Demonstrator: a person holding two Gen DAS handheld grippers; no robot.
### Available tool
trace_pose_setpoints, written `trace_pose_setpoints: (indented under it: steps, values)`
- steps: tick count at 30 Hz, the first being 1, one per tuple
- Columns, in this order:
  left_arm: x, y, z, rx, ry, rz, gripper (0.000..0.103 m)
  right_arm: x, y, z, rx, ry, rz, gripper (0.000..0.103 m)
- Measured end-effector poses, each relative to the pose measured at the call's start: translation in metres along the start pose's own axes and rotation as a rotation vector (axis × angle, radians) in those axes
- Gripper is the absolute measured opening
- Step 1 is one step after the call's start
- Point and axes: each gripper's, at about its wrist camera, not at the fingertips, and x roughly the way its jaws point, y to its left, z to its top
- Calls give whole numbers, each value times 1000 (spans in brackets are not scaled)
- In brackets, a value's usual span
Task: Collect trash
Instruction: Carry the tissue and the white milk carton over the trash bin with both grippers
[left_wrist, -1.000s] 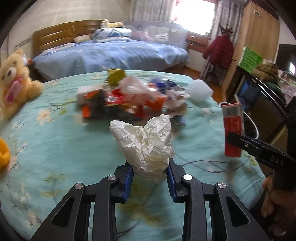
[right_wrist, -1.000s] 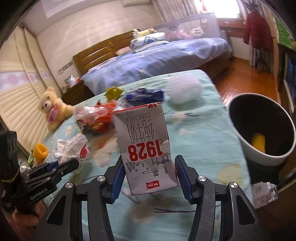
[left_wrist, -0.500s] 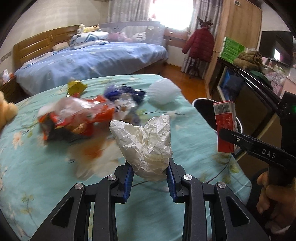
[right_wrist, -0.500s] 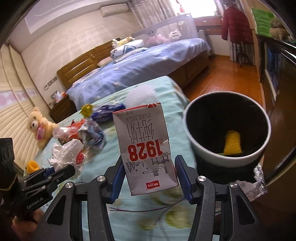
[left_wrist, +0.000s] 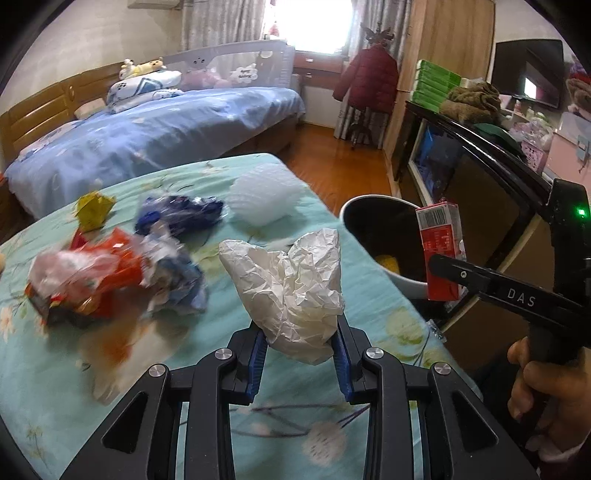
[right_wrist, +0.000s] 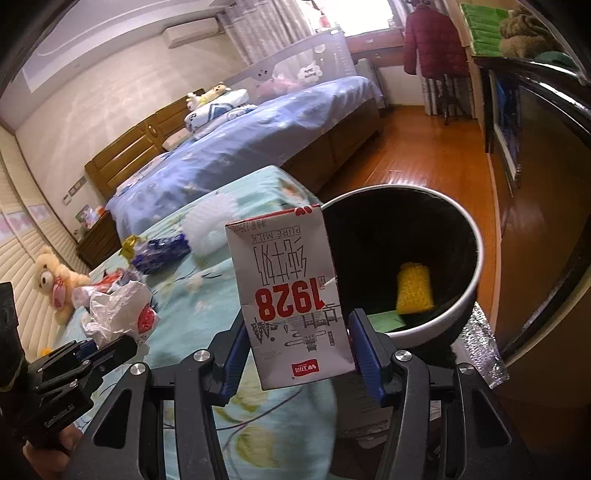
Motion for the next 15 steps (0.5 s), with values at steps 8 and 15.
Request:
trace_pose_setpoints:
  steps: [8, 15]
  values:
    - [20, -16, 10, 38, 8, -18, 31, 2, -19, 6, 22, -2, -27, 54]
    - [35, -27, 20, 63, 11, -30, 31, 6, -32, 17, 37, -1, -42, 54]
